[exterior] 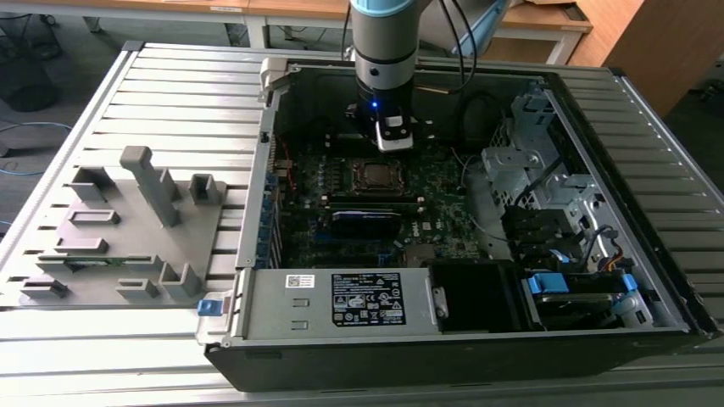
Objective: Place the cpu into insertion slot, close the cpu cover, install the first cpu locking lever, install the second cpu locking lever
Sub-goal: 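Install the first cpu locking lever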
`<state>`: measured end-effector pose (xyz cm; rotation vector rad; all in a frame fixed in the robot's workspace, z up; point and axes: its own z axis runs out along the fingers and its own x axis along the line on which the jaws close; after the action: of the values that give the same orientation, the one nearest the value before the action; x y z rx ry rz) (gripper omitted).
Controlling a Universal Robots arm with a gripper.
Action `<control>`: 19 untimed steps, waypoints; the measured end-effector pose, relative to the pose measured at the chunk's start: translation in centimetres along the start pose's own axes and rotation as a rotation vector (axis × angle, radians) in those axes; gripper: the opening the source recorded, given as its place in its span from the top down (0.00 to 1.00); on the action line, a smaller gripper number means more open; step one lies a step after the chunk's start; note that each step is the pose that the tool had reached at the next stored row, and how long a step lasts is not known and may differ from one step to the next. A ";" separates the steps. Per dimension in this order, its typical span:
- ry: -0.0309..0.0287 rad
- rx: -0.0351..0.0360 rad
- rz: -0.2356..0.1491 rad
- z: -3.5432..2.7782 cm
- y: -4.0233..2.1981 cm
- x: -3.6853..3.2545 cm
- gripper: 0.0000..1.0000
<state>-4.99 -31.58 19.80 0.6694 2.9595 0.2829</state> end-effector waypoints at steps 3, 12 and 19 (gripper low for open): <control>0.0000 0.0002 0.000 0.01 0.02 -0.02 0.89; -0.0166 -0.0082 -0.003 0.19 -0.01 0.00 0.89; -0.0302 -0.0156 -0.005 0.23 -0.11 0.17 0.89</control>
<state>-5.16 -31.57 19.54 0.6580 2.9269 0.2925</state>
